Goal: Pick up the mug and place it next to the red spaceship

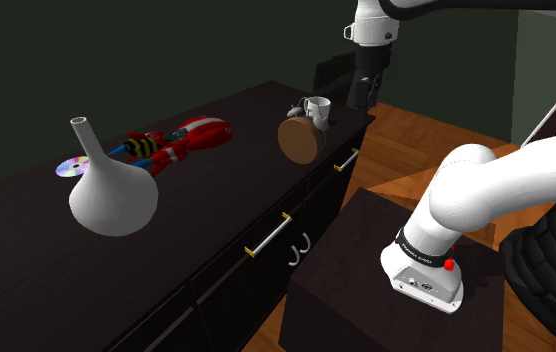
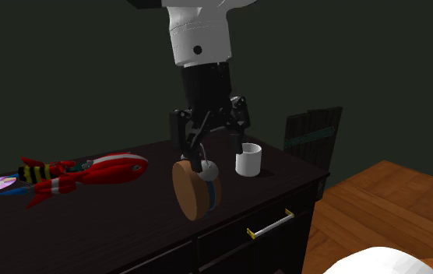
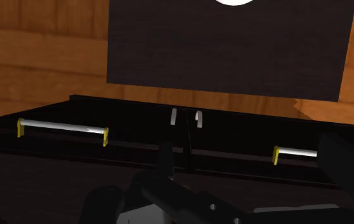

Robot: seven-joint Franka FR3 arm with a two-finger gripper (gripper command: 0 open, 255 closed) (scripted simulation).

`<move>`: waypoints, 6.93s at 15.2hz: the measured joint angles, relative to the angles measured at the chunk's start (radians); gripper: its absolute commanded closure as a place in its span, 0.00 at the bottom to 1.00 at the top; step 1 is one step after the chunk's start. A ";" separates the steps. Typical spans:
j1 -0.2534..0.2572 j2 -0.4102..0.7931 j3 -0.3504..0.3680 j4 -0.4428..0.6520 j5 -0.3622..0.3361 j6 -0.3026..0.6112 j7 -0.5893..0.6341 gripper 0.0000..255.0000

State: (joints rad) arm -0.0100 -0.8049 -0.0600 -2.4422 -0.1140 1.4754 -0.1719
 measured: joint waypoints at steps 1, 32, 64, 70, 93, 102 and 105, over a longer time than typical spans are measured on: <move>0.000 0.000 0.000 0.000 0.000 0.000 0.000 0.00; -0.126 1.041 -0.352 0.609 0.153 0.533 -0.496 0.00; -0.207 1.266 -0.336 0.792 0.256 0.573 -0.583 1.00; -0.203 1.236 -0.343 0.828 0.242 0.508 -0.577 1.00; -0.214 1.197 -0.356 1.085 0.222 0.216 -0.568 1.00; -0.234 1.221 -0.359 1.241 0.231 0.084 -0.572 1.00; -0.228 1.215 -0.357 1.261 0.228 0.059 -0.563 1.00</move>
State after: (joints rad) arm -0.2384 0.4102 -0.4174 -1.1817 0.1141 1.5340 -0.7348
